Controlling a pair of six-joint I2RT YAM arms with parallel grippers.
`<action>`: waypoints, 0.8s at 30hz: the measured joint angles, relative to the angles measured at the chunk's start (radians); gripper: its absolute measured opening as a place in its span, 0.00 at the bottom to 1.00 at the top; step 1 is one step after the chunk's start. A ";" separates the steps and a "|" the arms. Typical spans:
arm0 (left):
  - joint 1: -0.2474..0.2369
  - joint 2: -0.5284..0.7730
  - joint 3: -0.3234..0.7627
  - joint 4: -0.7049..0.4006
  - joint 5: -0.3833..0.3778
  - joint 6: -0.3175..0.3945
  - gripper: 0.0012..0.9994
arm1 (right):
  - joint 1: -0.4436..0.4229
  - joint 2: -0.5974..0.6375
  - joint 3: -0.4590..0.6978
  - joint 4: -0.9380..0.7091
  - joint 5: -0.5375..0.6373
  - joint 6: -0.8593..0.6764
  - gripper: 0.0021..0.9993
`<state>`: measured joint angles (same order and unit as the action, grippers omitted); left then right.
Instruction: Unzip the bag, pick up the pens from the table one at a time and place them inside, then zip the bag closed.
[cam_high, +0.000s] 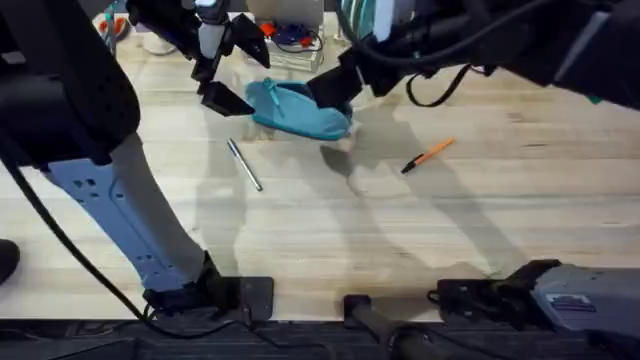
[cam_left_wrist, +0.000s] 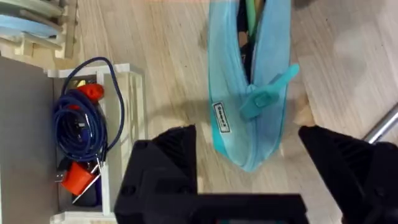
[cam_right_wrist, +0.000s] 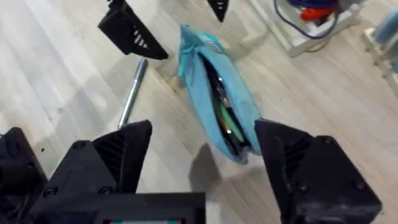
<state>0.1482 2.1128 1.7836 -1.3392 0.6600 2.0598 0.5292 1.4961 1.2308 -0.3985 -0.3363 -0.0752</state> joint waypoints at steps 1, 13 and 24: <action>0.000 0.000 0.000 0.000 0.000 0.000 0.99 | -0.008 -0.004 0.000 -0.002 0.000 -0.003 1.00; 0.000 0.000 0.000 0.012 0.002 0.000 0.99 | -0.054 -0.016 0.000 -0.005 0.003 -0.016 1.00; 0.001 -0.013 0.013 -0.102 -0.002 -0.031 0.99 | -0.054 -0.016 0.000 -0.006 0.064 -0.020 1.00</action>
<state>0.1493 2.0997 1.7962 -1.4410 0.6581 2.0292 0.4747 1.4803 1.2308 -0.4046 -0.2726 -0.0948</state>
